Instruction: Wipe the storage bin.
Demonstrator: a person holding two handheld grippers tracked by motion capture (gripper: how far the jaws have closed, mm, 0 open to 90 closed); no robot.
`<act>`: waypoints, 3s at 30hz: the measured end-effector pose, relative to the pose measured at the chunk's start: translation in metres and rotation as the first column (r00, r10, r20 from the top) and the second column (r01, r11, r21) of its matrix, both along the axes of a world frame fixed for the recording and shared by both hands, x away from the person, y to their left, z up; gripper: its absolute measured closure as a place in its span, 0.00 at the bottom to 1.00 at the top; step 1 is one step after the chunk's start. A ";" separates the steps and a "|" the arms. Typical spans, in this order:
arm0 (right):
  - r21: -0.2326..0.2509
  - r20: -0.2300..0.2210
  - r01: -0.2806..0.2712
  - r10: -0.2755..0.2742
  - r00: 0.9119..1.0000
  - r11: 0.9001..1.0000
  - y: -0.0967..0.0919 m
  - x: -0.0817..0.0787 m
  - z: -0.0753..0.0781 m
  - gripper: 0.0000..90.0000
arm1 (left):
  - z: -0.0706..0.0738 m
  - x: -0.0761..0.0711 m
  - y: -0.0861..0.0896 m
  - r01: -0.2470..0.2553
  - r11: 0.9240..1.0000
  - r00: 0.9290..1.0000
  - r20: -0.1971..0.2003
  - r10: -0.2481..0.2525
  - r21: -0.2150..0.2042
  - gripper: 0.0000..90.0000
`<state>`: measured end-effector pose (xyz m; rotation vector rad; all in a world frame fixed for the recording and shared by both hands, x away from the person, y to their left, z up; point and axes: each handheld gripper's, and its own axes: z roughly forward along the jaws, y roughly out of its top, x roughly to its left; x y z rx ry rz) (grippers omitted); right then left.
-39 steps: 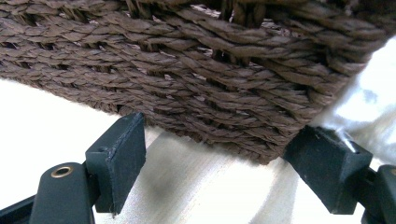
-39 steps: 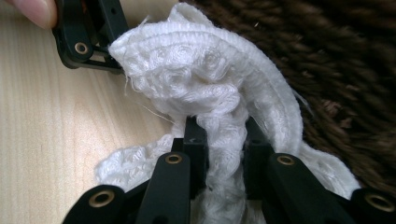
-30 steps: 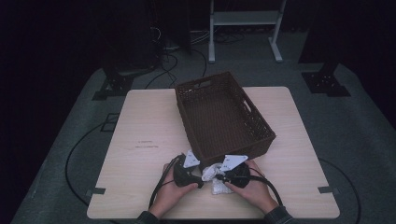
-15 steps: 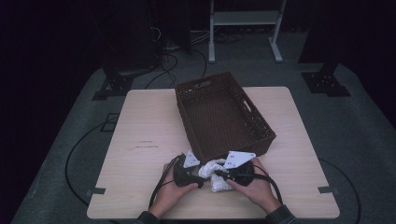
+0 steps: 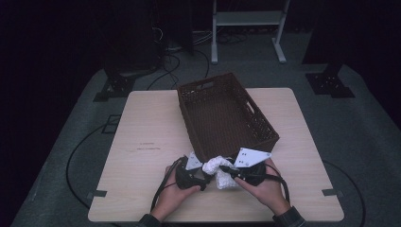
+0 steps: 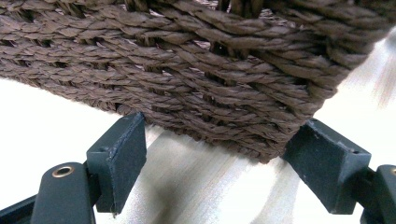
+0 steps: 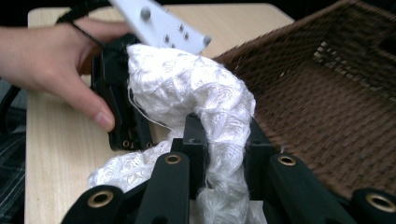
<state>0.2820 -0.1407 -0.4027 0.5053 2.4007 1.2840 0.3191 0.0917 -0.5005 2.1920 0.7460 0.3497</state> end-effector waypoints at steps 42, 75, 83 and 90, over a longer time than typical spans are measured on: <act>-0.064 -0.039 0.418 -0.421 0.906 0.906 -0.159 -0.001 -0.021 0.84 | 0.000 0.000 0.001 0.004 1.000 1.000 -0.001 -0.004 0.004 0.23; -0.186 -0.163 0.567 -0.594 0.788 0.803 -0.200 0.034 -0.067 0.66 | 0.004 -0.001 0.002 0.014 1.000 1.000 -0.014 -0.014 0.024 0.23; -0.093 -0.137 0.559 -0.566 0.813 0.824 -0.199 0.024 -0.048 0.59 | 0.011 -0.009 0.017 0.036 0.999 0.999 -0.034 -0.035 0.010 0.20; -0.050 -0.153 0.540 -0.540 0.827 0.840 -0.196 0.027 -0.040 0.70 | 0.014 -0.011 0.050 -0.016 1.000 0.999 -0.050 0.016 0.004 0.18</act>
